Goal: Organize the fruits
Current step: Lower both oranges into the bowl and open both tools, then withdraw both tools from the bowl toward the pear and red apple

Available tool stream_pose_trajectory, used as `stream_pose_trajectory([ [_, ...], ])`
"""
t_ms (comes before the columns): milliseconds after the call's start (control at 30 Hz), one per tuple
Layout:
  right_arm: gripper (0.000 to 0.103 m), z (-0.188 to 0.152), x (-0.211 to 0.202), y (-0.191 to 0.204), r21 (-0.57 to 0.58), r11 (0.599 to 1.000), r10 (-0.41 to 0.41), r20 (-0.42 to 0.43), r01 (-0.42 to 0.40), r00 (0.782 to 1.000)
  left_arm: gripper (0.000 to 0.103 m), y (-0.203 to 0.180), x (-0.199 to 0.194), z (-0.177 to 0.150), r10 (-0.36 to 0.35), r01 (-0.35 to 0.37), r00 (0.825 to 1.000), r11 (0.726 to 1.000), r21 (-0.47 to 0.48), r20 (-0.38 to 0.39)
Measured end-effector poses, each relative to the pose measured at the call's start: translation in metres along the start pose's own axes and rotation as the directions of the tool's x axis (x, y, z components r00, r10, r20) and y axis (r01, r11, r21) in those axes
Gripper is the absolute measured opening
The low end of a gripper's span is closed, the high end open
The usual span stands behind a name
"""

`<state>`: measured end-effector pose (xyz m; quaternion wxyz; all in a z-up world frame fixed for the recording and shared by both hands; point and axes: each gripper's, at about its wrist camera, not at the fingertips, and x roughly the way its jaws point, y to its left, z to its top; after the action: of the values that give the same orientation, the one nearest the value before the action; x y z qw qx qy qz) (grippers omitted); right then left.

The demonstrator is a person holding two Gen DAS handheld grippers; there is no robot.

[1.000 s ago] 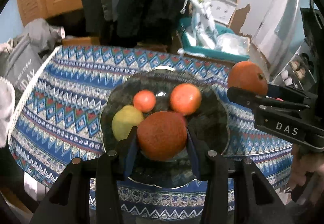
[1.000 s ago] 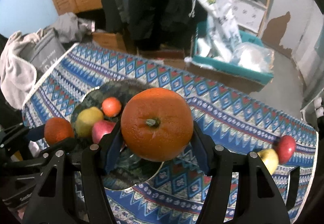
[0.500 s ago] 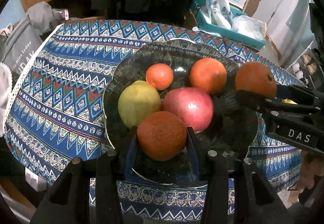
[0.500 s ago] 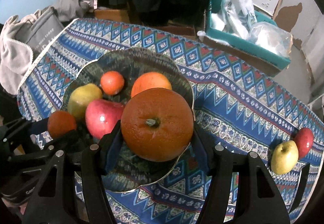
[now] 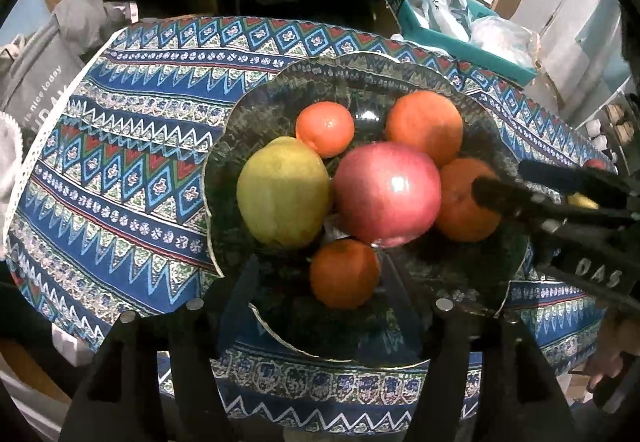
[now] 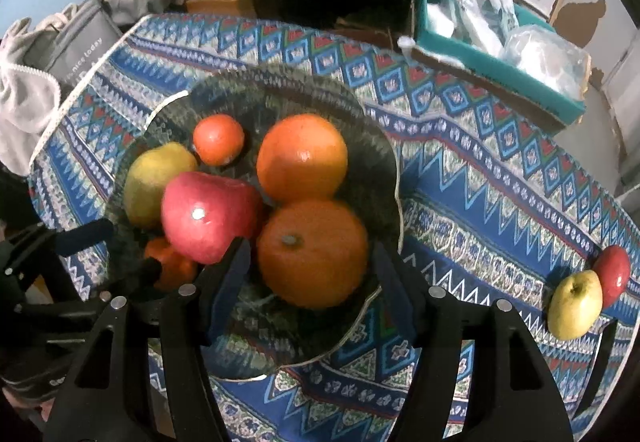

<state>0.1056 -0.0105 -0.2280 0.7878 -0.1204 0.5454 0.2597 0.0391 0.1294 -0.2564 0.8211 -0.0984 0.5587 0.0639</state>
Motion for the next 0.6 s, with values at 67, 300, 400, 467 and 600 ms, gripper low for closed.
stream_pose_trajectory([
  [67, 0.066, 0.003, -0.007, 0.000, 0.001, 1.000, -0.003, 0.024, 0.003, 1.000, 0.066, -0.001, -0.003, 0.000, 0.003, -0.003, 1.000, 1.000, 0.004, 0.003],
  [300, 0.066, 0.010, -0.030, -0.007, 0.031, 0.999, -0.020, 0.094, 0.018, 0.995, 0.073, -0.008, -0.023, 0.002, 0.027, -0.030, 0.998, 0.999, 0.037, 0.065],
  [400, 0.066, 0.011, -0.041, -0.008, 0.038, 0.999, -0.030, 0.122, 0.025, 0.992, 0.074, -0.011, -0.033, 0.004, 0.025, -0.029, 0.995, 0.999, 0.044, 0.093],
  [467, 0.066, 0.012, -0.049, -0.008, 0.038, 0.999, -0.043, 0.143, 0.038, 0.989, 0.074, -0.014, -0.041, 0.006, 0.027, -0.033, 0.993, 0.998, 0.049, 0.117],
  [600, 0.066, 0.012, -0.072, -0.008, 0.031, 0.997, -0.075, 0.198, 0.070, 0.977, 0.076, -0.018, -0.053, 0.009, 0.027, -0.036, 0.988, 0.998, 0.056, 0.151],
])
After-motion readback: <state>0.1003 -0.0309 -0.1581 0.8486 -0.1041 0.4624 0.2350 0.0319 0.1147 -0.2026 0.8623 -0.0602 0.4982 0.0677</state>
